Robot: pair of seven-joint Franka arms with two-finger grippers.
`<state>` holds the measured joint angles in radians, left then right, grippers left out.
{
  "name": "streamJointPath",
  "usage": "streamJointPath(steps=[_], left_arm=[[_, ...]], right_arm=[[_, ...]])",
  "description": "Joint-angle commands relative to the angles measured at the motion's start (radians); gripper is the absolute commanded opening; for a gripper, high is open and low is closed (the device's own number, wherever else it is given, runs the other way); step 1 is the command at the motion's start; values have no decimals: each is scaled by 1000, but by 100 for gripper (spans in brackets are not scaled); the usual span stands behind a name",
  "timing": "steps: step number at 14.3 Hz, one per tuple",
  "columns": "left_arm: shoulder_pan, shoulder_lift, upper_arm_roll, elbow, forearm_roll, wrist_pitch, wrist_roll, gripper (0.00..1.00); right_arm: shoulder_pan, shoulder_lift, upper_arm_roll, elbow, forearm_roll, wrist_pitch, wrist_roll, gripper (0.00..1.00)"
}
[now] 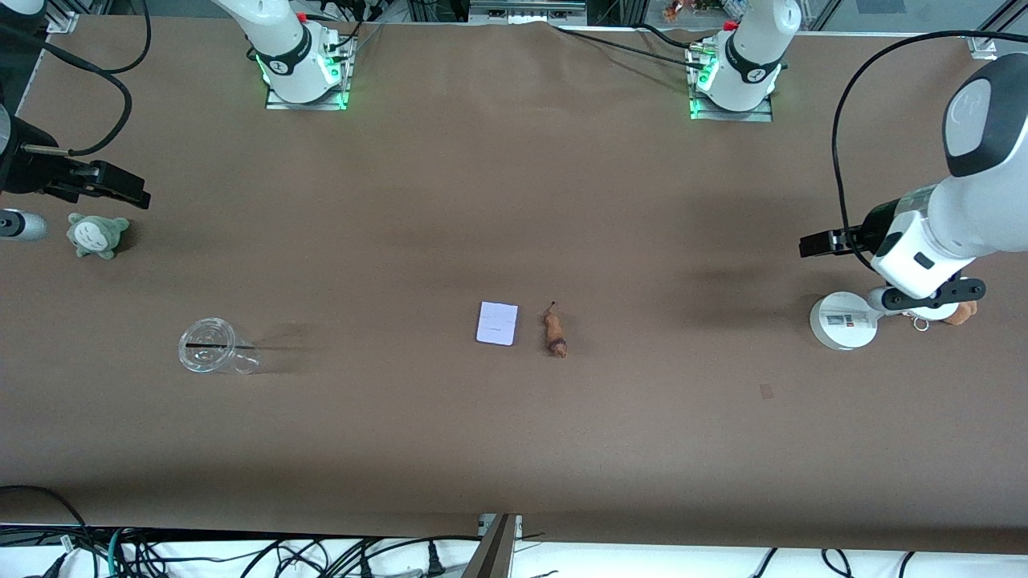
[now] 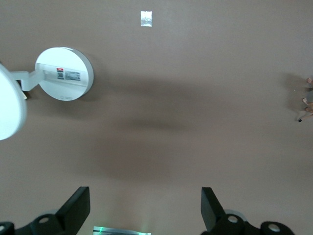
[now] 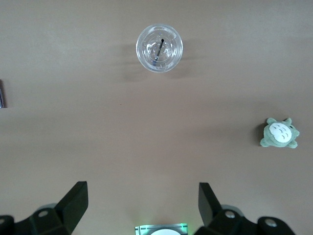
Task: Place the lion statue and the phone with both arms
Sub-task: 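Move the left gripper over the brown lion figurine and lower it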
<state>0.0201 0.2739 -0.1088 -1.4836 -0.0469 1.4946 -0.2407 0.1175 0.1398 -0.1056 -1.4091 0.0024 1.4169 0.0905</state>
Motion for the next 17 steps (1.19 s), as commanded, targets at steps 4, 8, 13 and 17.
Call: streamJointPath(steps=[4,8,13,17], left_arm=[[-159,108,4,25,-62,93,-187,100],[-224,168,3,26,-70,173,-296,100],[-327,237,3,29,-70,277,-405,100],[-405,323,3,78,-71,340,-537,100]], right_arm=[[-10,-3,6,-2,14,5,-5,100],[-10,-3,6,-2,16,4,-3,100],[-9,-3,6,-2,16,4,0,100],[-9,-3,6,-2,16,4,0,100]])
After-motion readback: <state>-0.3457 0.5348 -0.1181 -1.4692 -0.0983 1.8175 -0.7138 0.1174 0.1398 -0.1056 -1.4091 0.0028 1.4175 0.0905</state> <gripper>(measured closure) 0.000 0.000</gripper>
